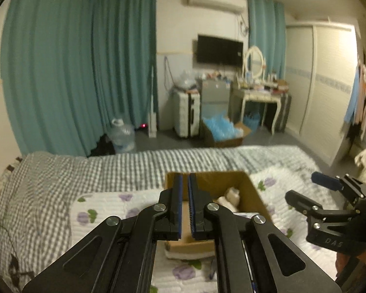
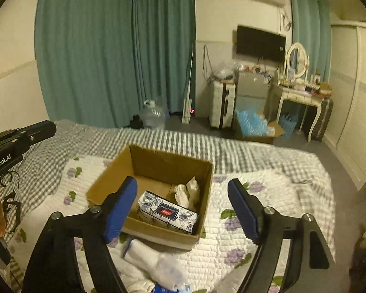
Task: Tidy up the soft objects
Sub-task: 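Open both tools to release the items into the box and withdraw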
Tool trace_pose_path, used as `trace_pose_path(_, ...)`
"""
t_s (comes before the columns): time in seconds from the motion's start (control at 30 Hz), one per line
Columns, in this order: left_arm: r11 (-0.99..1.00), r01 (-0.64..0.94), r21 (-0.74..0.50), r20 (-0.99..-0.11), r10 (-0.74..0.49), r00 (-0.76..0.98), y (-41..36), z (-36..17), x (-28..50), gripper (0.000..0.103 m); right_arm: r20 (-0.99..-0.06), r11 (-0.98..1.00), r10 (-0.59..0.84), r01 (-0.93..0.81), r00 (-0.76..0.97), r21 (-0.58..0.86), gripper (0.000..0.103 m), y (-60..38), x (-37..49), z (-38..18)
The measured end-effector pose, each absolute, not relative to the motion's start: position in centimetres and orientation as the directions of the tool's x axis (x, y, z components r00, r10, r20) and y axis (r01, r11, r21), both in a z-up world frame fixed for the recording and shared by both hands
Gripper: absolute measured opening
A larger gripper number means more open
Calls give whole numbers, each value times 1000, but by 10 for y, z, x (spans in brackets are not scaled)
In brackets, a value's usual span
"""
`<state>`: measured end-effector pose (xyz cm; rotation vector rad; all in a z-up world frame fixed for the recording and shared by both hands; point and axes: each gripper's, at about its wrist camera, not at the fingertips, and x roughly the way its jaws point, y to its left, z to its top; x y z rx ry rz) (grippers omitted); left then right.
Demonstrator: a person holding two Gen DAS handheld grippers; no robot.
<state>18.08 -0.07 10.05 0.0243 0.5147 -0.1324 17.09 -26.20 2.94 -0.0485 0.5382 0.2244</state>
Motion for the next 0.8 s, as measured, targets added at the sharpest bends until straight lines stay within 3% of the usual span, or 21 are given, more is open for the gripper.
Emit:
trace_pose_path(0.03, 991, 129, -20, -480, -123, 869, 3, 106, 172, 50, -497, 975, 194, -221, 846, 4, 80, -263, 155, 38)
trace_pose_path(0.1, 992, 121, -45, -450, -128, 884, 12, 117, 149, 76, -479, 976, 190, -217, 857, -2, 83, -264, 133, 47)
trace_pose_path(0.23, 992, 115, -51, -350, -126, 928, 21, 128, 100, 77, -448, 978, 175, -206, 877, -20, 87, -265, 80, 55)
trace_pose_path(0.5, 991, 126, -52, -361, -136, 923, 26, 108, 43, 95, -475, 979, 157, -200, 866, -42, 102, -263, 15, 18)
trace_pose_path(0.6, 995, 95, -20, -369, -95, 924, 26, 89, 33, 100, -501, 979, 146, -197, 853, -50, 103, -260, 11, -3)
trace_pose_path(0.8, 999, 52, -7, -431, -50, 901, 26, 44, 34, 100, -564, 980, 150, -199, 812, -25, 103, -261, 28, -45)
